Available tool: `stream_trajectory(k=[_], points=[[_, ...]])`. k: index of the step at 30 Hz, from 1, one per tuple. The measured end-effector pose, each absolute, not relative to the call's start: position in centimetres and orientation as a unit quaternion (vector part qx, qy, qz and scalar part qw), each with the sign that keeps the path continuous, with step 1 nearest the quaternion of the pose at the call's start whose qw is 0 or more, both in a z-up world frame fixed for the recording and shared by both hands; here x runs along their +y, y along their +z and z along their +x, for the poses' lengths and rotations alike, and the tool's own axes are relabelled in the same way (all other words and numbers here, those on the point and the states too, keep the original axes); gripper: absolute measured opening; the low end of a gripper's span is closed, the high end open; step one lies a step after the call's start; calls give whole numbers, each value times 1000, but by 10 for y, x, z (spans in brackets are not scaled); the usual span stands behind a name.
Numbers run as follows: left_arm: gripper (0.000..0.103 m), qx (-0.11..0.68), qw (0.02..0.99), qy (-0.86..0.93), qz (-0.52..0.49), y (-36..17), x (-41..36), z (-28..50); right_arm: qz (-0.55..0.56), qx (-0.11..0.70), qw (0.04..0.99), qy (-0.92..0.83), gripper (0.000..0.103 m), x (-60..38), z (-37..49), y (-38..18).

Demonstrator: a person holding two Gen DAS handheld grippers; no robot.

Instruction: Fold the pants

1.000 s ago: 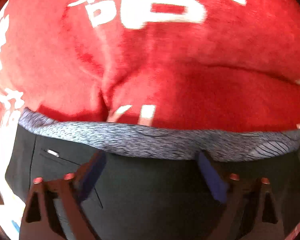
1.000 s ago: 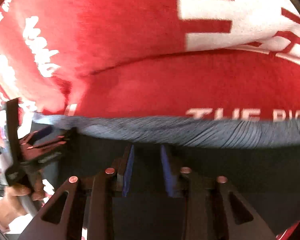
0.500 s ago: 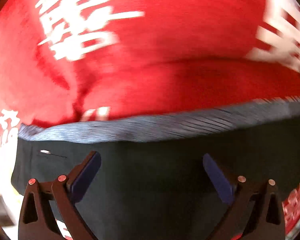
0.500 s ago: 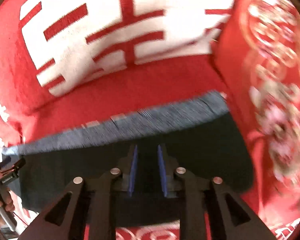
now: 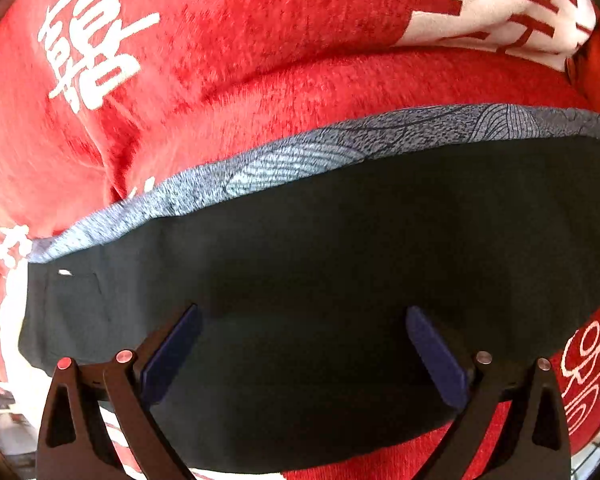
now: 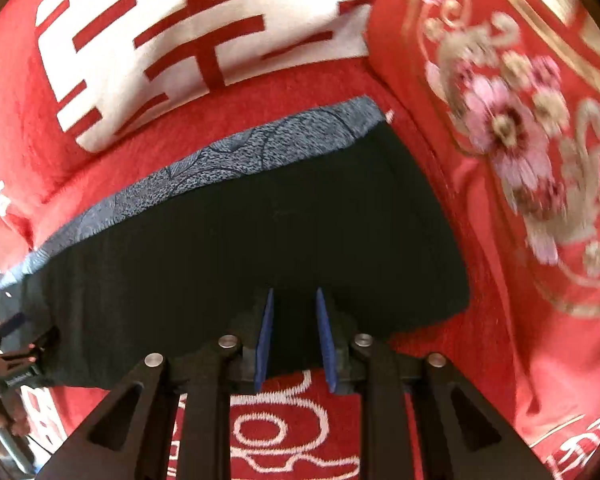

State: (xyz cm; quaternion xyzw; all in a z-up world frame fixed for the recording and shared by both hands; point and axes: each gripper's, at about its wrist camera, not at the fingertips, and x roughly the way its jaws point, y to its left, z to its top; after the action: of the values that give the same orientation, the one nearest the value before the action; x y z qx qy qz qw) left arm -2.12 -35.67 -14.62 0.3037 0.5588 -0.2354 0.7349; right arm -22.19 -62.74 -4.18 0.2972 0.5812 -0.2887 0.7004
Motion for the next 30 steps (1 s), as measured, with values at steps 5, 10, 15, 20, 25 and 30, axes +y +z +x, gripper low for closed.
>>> stream_trajectory(k=[5, 10, 15, 20, 25, 30], points=[[103, 550, 738, -254, 296, -127, -382, -41, 295, 585, 704, -272, 32, -628, -218, -37], [103, 541, 741, -271, 291, -121, -420, -46, 280, 585, 714, -263, 42, -621, -210, -40], [103, 543, 741, -261, 297, -136, -444, -50, 280, 588, 713, -261, 44, -623, -201, -33], [103, 546, 748, -252, 281, -141, -442, -56, 300, 550, 729, -277, 43, -668, -174, -30], [103, 546, 748, -253, 280, -140, -442, -57, 298, 560, 711, -304, 29, -708, -150, -63], [103, 548, 751, -247, 274, -145, -439, -55, 283, 550, 712, -333, 34, -715, -142, -49]])
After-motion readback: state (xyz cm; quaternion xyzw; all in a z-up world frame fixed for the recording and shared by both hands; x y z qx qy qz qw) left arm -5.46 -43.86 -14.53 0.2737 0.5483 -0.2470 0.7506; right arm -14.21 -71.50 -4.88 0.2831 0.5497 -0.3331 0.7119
